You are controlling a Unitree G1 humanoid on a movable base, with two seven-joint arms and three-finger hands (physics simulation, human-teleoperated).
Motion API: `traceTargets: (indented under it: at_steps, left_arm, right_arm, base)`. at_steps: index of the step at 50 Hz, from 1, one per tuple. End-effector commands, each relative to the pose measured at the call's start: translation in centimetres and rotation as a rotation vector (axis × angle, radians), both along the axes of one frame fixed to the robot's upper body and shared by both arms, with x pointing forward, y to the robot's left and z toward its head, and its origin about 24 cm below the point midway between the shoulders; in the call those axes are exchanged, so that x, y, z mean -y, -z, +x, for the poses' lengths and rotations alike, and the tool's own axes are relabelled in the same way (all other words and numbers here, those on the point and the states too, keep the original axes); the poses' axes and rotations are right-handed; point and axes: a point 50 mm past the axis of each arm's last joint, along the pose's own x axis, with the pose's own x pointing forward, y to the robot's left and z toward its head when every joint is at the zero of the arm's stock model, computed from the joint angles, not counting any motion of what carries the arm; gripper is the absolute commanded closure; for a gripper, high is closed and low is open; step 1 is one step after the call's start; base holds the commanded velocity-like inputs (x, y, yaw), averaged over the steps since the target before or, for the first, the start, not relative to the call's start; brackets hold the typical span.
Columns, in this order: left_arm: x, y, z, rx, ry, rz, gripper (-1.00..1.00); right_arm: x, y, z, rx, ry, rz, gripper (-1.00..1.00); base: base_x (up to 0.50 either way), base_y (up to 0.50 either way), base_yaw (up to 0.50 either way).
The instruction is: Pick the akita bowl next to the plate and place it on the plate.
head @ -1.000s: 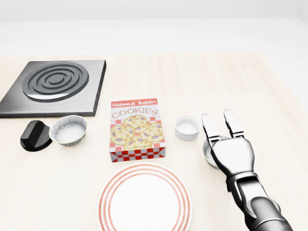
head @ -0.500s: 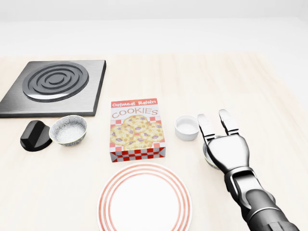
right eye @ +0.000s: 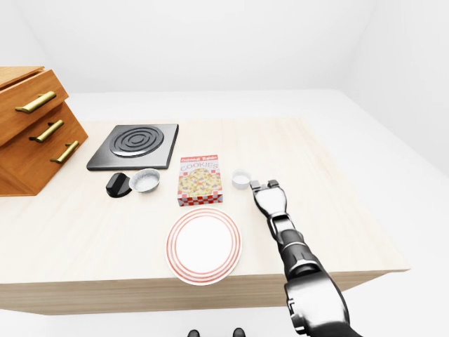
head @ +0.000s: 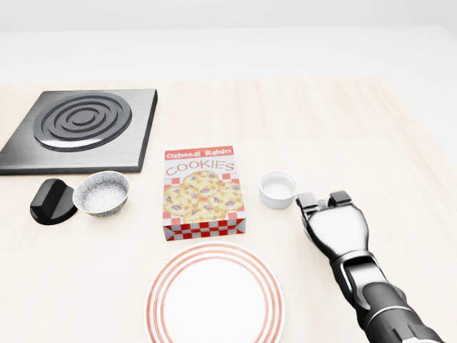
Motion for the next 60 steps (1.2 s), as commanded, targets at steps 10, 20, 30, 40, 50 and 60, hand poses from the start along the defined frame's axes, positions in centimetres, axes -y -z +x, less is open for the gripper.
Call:
traceTargets:
  at_steps: [10, 20, 30, 40, 50, 60]
  left_arm:
    - [0.3, -1.8, 0.1, 0.047, 0.005, 0.066, -1.0]
    - [0.3, -1.2, 0.5, 0.032, 0.012, 0.046, -1.0]
    - [0.3, -0.5, 0.7, 0.018, 0.026, 0.022, -1.0]
    - [0.3, -0.5, 0.5, 0.014, 0.027, 0.022, -1.0]
    - [0.3, -0.2, 0.6, 0.007, 0.033, 0.014, -1.0]
    - [0.2, 0.1, 0.7, 0.001, 0.034, 0.002, -1.0]
  right_arm:
    - [0.5, 3.3, -2.8, -0.101, 0.089, 0.114, 1.0]
    - [0.0, 2.6, -2.4, -0.065, 0.008, 0.032, 1.0]
    - [0.3, -2.8, -1.3, 0.23, -0.047, 0.018, 1.0]
    - [1.1, -10.1, -3.5, 0.608, -0.035, 0.104, 1.0]
    - [1.8, -17.4, -5.3, 0.93, -0.03, 0.231, 1.0]
    - [0.4, -20.4, -7.0, 0.924, -0.089, 0.373, 1.0]
  base:
    - [0.0, 0.0, 0.0]
    - [0.0, 0.0, 0.0]
    - [0.0, 0.0, 0.0]
    - [0.0, 0.0, 0.0]
    - [0.0, 0.0, 0.0]
    - [0.0, 0.0, 0.0]
